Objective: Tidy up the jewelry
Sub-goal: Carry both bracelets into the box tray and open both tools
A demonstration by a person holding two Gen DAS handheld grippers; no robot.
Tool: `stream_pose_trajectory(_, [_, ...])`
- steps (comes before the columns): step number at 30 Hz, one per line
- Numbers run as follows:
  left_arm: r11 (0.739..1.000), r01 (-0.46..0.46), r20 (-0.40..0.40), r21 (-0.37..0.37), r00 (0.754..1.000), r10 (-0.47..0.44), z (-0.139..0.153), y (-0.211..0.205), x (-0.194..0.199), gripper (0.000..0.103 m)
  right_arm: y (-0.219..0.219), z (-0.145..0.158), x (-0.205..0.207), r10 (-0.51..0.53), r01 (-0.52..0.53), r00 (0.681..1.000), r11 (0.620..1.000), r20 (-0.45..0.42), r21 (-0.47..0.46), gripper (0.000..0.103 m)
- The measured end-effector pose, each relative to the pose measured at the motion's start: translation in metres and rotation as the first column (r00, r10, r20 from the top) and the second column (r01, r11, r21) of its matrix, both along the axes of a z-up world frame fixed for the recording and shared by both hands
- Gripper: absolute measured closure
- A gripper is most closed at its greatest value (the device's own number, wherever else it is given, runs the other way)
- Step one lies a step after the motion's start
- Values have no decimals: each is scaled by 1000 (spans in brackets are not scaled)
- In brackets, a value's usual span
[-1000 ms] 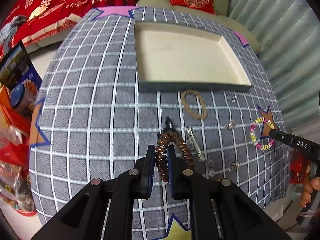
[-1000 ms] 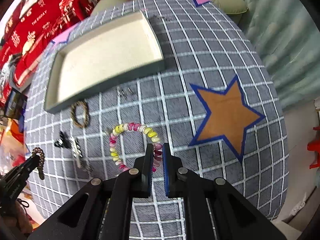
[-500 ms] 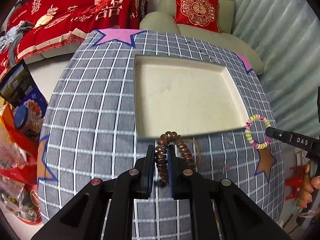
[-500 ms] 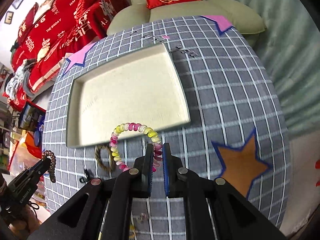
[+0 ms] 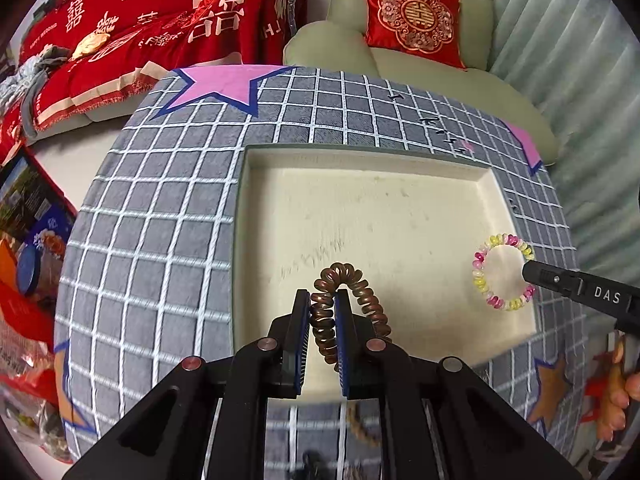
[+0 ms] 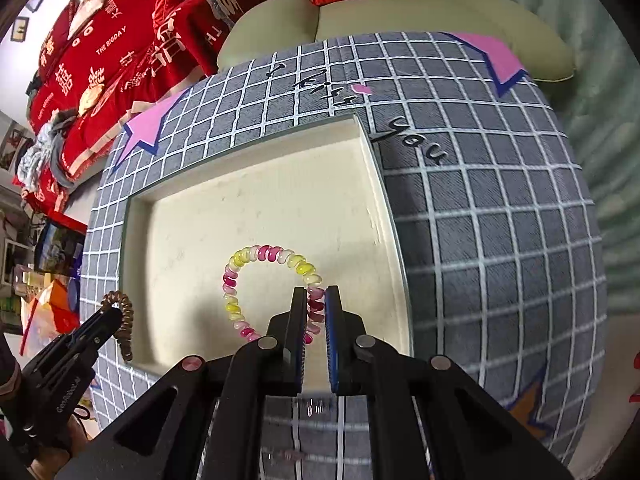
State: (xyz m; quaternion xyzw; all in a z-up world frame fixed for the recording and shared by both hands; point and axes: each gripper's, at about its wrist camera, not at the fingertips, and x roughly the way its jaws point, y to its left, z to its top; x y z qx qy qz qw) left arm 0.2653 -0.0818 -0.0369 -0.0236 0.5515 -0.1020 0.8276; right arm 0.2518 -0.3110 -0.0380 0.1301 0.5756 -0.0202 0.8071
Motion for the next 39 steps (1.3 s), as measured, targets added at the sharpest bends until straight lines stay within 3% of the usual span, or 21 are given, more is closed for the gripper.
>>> stream_pose_trajectory(14, [993, 38, -35, 114, 999, -34, -43, -29, 34, 81, -8, -39, 40, 9, -7, 999, 1000, -52, 25, 94])
stream_pose_trajectory(27, [972, 89, -37, 218, 996, -83, -55, -45, 31, 81, -8, -55, 44, 25, -25, 997, 1000, -74, 7, 92])
stream_pose_trajectory(29, [970, 91, -44, 225, 996, -83, -55, -46, 30, 81, -7, -55, 44, 26, -24, 997, 1000, -77, 16, 88])
stream_pose_trajectory(31, [972, 92, -54, 216, 995, -82, -54, -45, 30, 80, -7, -54, 44, 27, -25, 997, 999, -77, 33, 66])
stream_pose_trajectory(33, [974, 92, -58, 207, 995, -81, -52, -44, 29, 80, -6, -52, 44, 25, -22, 997, 999, -68, 48, 54])
stream_pose_trajectory(35, [974, 91, -54, 206, 995, -82, -50, -44, 28, 80, -7, -47, 43, 20, -16, 999, 997, -49, 74, 54])
stream_pose_trajectory(36, [974, 92, -52, 207, 995, -83, -48, -43, 27, 77, -8, -45, 42, 18, -14, 999, 997, -46, 81, 54])
stream_pose_trajectory(37, [974, 92, -48, 209, 995, -84, -46, -43, 27, 64, -8, -42, 41, 12, -9, 999, 996, -38, 94, 51])
stream_pose_trajectory(38, [973, 86, -40, 214, 996, -79, -44, -42, 27, 22, -9, -39, 40, 6, -3, 1000, 995, -30, 104, 50])
stream_pose_trajectory(39, [974, 74, -23, 216, 997, -71, -41, -40, 26, 0, -9, -37, 39, 2, 1, 1000, 994, -26, 108, 49])
